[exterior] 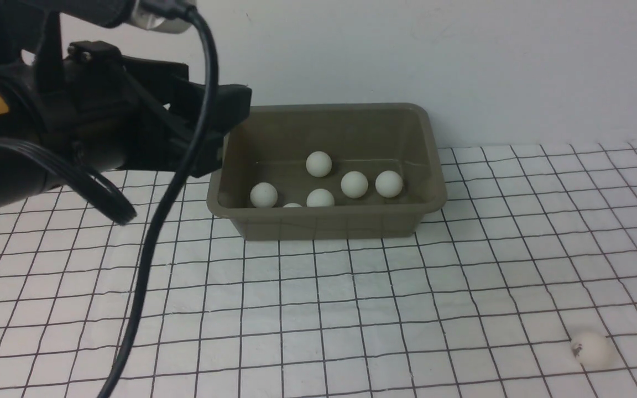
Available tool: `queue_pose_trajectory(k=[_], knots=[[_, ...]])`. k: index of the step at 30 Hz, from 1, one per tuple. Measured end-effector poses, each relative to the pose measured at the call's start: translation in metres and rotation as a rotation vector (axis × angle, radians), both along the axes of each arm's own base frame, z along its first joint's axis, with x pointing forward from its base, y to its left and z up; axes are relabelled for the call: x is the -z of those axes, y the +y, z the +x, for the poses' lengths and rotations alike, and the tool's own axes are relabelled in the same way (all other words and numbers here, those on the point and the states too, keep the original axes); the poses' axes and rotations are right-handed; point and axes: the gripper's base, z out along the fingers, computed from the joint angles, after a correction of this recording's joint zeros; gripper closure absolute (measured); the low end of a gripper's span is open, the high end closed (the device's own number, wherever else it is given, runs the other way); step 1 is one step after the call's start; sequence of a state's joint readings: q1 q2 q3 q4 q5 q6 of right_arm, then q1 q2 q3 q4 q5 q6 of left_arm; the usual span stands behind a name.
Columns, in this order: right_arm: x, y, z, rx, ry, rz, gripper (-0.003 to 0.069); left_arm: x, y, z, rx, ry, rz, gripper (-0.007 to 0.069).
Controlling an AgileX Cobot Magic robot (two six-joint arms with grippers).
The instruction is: Put the table tennis balls into the box on the white checkered tablecloth.
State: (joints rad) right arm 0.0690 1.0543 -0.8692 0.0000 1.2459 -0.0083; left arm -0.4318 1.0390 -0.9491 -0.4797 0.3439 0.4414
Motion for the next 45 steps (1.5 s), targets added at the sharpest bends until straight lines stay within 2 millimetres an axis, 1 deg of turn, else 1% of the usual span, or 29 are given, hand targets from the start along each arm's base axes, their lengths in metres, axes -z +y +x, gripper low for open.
queue_pose_trajectory(k=[6, 9, 10, 13, 18, 22, 25, 28, 37, 39, 41, 43, 45], knots=[[0.023, -0.002, 0.027, 0.008, 0.071, 0.016, 0.0183, -0.001, 0.001, -0.001, 0.000, -0.007, 0.007, 0.0165], [0.042, -0.006, 0.044, 0.013, 0.120, 0.009, 0.0183, 0.000, 0.001, -0.001, 0.002, -0.008, 0.015, 0.0165], [0.045, -0.007, 0.047, 0.015, 0.128, 0.009, 0.0183, 0.000, 0.001, -0.002, 0.004, -0.005, 0.019, 0.0165], [0.068, -0.013, 0.064, 0.027, 0.175, 0.006, 0.0183, 0.001, 0.001, -0.003, 0.012, 0.003, 0.027, 0.0165], [0.099, -0.023, 0.082, 0.046, 0.235, 0.006, 0.0183, 0.002, 0.001, -0.004, 0.022, 0.020, 0.036, 0.0165], [0.114, -0.026, 0.090, 0.046, 0.255, 0.010, 0.0183, 0.003, 0.001, -0.005, 0.022, 0.023, 0.037, 0.0165], [0.123, -0.024, 0.094, 0.034, 0.257, 0.049, 0.0183, 0.003, 0.001, -0.005, 0.023, 0.026, 0.038, 0.0165], [0.127, -0.020, 0.098, 0.026, 0.246, 0.087, 0.0183, 0.003, 0.001, -0.005, 0.023, 0.026, 0.038, 0.0165], [0.142, -0.017, 0.103, 0.020, 0.275, 0.132, 0.0183, 0.003, 0.001, -0.005, 0.023, 0.026, 0.038, 0.0165], [0.143, -0.016, 0.103, 0.024, 0.275, 0.140, 0.0191, 0.003, 0.001, -0.005, 0.023, 0.026, 0.038, 0.0165], [0.143, -0.016, 0.103, 0.028, 0.275, 0.142, 0.0207, 0.003, 0.001, -0.005, 0.023, 0.026, 0.038, 0.0165], [0.143, -0.016, 0.103, 0.029, 0.275, 0.142, 0.0245, 0.003, 0.001, -0.005, 0.023, 0.026, 0.038, 0.0165], [0.143, -0.016, 0.103, 0.028, 0.275, 0.142, 0.0305, 0.003, 0.001, -0.005, 0.023, 0.026, 0.038, 0.0165]])
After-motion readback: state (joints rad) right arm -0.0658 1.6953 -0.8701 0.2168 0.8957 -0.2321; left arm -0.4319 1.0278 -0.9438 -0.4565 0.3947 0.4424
